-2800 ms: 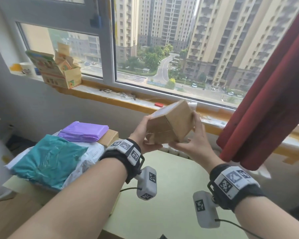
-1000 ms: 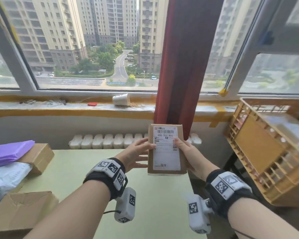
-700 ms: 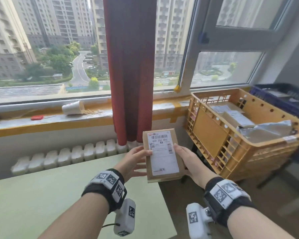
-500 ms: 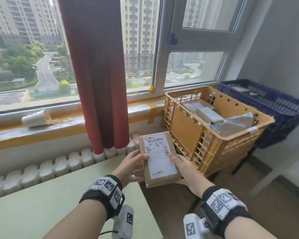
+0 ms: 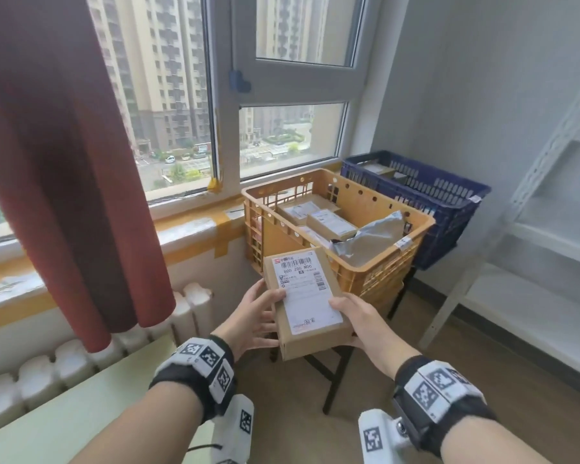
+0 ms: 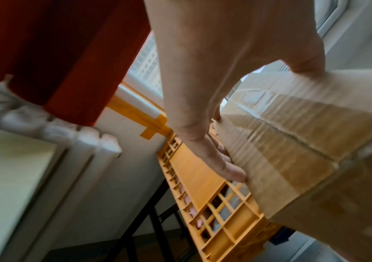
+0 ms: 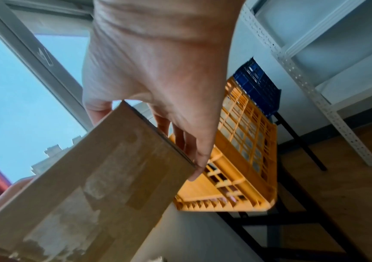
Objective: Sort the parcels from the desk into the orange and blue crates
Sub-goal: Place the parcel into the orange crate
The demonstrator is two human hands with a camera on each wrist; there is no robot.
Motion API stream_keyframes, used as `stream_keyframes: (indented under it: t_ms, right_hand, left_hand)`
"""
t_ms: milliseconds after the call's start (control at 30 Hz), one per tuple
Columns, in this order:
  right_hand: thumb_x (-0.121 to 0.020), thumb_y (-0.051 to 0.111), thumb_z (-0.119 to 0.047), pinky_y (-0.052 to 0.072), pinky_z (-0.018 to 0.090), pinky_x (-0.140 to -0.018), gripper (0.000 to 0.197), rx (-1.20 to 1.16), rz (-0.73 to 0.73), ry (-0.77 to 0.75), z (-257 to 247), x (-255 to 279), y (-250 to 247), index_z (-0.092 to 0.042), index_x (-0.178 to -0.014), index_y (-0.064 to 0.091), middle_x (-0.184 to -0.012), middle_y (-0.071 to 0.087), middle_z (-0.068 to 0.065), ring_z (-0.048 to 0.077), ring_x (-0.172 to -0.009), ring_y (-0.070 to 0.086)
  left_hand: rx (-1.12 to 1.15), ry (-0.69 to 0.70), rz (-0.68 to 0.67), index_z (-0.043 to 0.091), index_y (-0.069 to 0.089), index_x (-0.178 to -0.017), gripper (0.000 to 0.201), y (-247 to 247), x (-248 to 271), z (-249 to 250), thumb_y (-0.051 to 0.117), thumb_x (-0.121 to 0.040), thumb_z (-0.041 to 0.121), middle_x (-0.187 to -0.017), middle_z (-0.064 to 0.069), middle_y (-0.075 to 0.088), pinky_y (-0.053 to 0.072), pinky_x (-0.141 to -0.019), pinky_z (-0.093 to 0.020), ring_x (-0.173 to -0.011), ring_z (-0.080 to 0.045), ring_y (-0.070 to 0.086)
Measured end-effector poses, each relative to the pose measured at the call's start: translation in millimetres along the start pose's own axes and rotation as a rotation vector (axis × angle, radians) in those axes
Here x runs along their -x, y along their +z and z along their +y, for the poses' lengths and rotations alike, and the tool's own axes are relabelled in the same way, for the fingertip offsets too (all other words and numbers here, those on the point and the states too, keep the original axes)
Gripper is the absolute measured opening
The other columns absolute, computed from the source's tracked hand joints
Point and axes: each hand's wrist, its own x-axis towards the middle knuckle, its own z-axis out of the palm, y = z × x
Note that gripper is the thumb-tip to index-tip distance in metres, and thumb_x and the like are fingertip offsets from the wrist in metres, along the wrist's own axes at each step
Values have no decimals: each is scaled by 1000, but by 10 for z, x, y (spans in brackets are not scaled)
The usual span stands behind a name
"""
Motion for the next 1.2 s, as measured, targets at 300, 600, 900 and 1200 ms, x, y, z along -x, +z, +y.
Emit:
stream_keyframes:
  t_ms: [300,600,900,1200]
  right_hand:
    - [-79,55,-68,48,51,-101,47,91,-47,-181,-657,-483,-1031,-36,-112,64,-117,66,-3,19,-113,59]
    - [-98,50,-48,53,39,-94,31,82,-108,-237,-1085,-1127,-2272,-28,-116,64,-112,72,0,18,-103,67]
    - [-99,47,-50,49,33,-86,35,92,-93,-211,-1219,-1994,-2746,-27,-121,61,-115,69,-1,17,-104,63]
    - [-93,48,-37,47,49,-103,23,171,-62,-246,-1470,-3124,-2672,-25,-106,64,-111,69,-2,21,-108,63]
  left_hand:
    - [-35,193,91,38,32,-143,62,760,-526,819,56,-87,48,-93,-11,68,59,-70,-42,-79,-25,68]
    - [-61,241,135,19,49,-128,48,1739,-1241,1383,53,-91,50,-102,-19,67,61,-68,-34,-78,-25,70]
    - [-38,221,194,20,51,-126,45,2122,-2060,1667,50,-93,49,-109,-20,68,58,-80,-42,-93,-31,68]
    - [18,241,240,26,50,-126,35,1964,-3031,1936,55,-94,38,-111,-9,67,59,-75,-43,-99,-26,67]
